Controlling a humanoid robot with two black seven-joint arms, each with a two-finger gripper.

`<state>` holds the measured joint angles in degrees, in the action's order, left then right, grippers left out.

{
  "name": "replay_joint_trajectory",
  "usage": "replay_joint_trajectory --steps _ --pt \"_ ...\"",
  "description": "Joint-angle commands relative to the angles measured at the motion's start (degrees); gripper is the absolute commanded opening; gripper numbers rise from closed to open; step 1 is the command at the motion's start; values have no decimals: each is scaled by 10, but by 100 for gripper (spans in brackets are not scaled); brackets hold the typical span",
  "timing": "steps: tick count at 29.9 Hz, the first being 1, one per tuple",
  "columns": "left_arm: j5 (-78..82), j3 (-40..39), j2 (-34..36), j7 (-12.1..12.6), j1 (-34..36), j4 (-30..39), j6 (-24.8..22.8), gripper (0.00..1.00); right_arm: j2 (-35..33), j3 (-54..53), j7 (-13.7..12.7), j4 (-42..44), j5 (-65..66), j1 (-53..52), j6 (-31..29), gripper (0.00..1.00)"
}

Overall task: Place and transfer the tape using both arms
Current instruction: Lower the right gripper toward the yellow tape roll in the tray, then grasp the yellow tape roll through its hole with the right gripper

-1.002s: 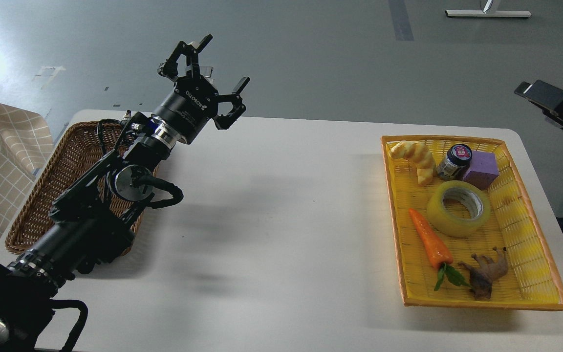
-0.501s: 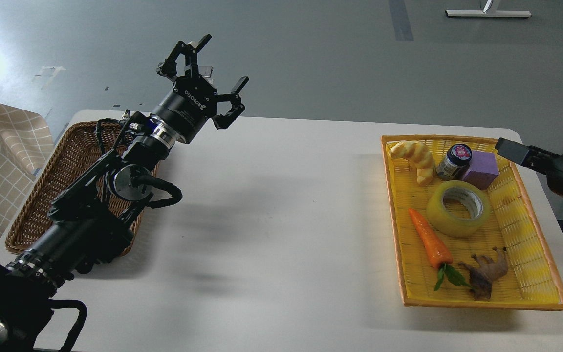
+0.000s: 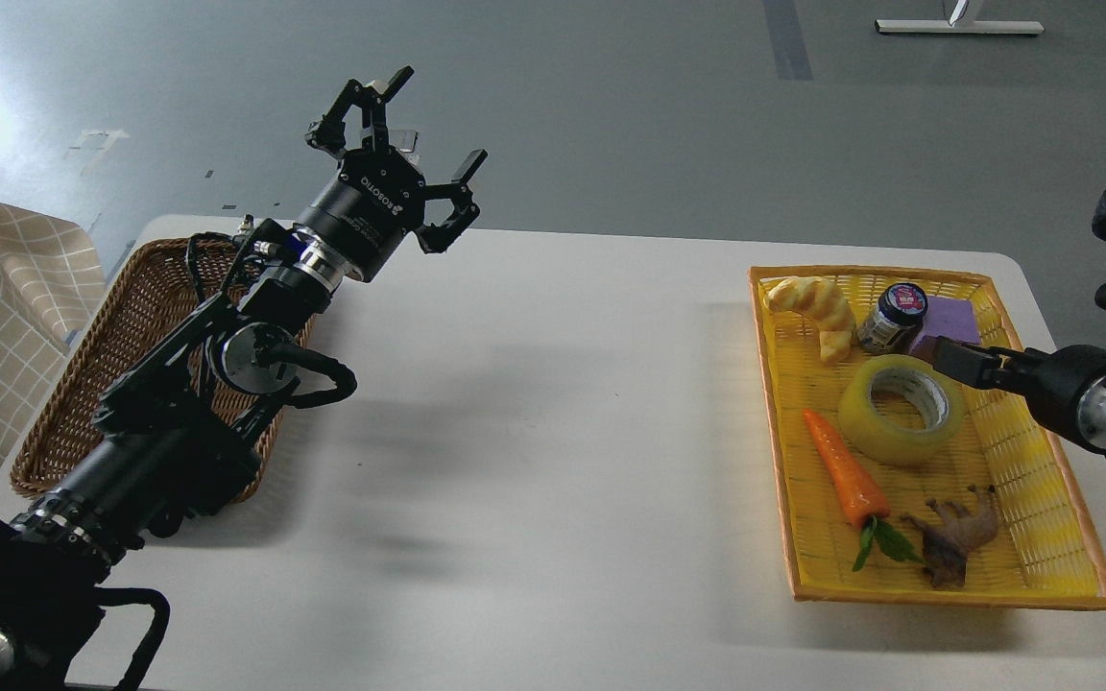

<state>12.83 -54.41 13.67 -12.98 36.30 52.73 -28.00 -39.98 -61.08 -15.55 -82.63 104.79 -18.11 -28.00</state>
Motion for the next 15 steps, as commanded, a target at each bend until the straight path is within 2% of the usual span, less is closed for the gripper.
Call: replay_joint_trajectory --steps 1,12,15 --pt "0 0 0 0 -1 0 0 100 5 27 0 17 32 0 0 97" --pt "0 0 -1 1 -3 0 0 100 39 56 -1 70 41 -16 0 94" --pt "0 0 -1 1 -3 0 0 100 46 56 -1 74 41 -17 0 86"
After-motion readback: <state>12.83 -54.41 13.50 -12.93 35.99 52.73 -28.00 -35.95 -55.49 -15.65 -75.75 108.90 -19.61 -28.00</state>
